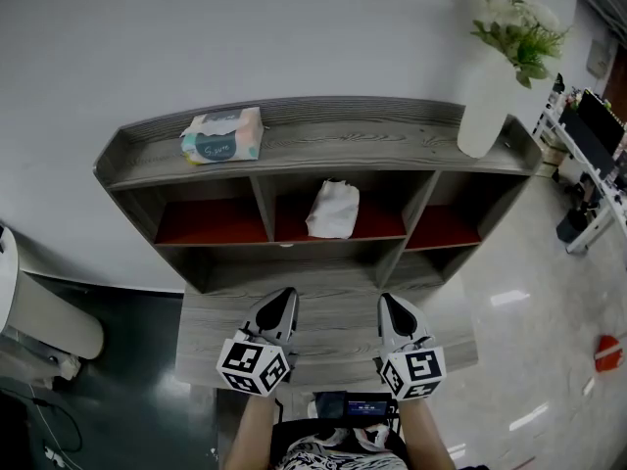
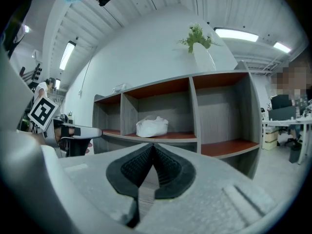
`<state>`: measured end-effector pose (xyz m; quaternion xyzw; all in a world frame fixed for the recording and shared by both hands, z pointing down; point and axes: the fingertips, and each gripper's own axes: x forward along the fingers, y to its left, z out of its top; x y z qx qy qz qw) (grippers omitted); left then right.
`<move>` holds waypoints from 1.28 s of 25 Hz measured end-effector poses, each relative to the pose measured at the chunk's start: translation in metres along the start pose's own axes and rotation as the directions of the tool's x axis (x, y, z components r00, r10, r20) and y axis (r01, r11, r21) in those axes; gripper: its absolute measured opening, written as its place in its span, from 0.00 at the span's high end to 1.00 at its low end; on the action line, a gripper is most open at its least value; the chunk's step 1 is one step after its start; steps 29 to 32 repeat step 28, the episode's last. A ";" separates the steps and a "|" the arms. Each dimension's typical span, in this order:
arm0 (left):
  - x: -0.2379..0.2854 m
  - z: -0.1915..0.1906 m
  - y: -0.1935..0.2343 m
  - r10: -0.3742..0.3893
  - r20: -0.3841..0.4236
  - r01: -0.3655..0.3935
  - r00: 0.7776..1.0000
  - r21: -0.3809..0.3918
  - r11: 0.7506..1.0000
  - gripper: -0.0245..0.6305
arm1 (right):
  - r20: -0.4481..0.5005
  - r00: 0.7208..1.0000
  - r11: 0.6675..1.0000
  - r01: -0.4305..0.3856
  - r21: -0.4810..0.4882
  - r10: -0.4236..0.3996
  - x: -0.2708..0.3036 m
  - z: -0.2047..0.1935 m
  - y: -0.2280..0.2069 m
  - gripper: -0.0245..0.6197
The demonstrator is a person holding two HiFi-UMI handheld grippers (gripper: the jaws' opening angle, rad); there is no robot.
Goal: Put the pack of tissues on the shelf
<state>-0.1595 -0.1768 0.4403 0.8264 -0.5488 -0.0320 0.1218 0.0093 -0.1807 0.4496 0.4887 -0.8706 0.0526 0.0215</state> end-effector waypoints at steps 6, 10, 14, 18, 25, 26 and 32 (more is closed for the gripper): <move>0.000 -0.004 -0.003 -0.005 -0.014 0.005 1.000 0.014 1.000 0.95 | -0.009 1.000 0.999 0.002 -0.036 -0.002 -0.002 0.000 0.002 0.95; -0.002 0.001 -0.004 -0.031 0.019 0.032 0.999 -0.037 0.999 0.95 | -0.013 1.000 1.000 0.001 -0.031 -0.002 -0.003 -0.001 0.002 0.95; -0.002 0.002 -0.001 -0.029 0.021 0.031 0.999 -0.075 0.997 0.95 | -0.013 1.000 1.000 0.002 -0.030 -0.002 -0.003 -0.001 0.002 0.95; -0.001 0.004 0.006 -0.012 0.021 0.013 1.000 -0.080 0.997 0.95 | -0.017 1.000 1.000 0.006 -0.026 -0.007 -0.004 -0.002 0.000 0.95; -0.002 0.006 0.009 -0.015 0.026 0.017 1.000 -0.083 0.996 0.95 | -0.013 1.000 0.999 0.014 -0.032 -0.014 -0.003 -0.001 -0.001 0.95; -0.002 0.007 0.009 -0.021 0.031 0.024 0.999 -0.085 0.996 0.95 | -0.013 1.000 0.999 0.015 -0.032 -0.015 -0.003 0.000 -0.001 0.95; -0.002 0.009 0.008 -0.033 0.040 0.037 0.999 -0.088 0.995 0.95 | -0.014 1.000 0.999 0.017 -0.032 -0.017 -0.003 0.000 -0.001 0.95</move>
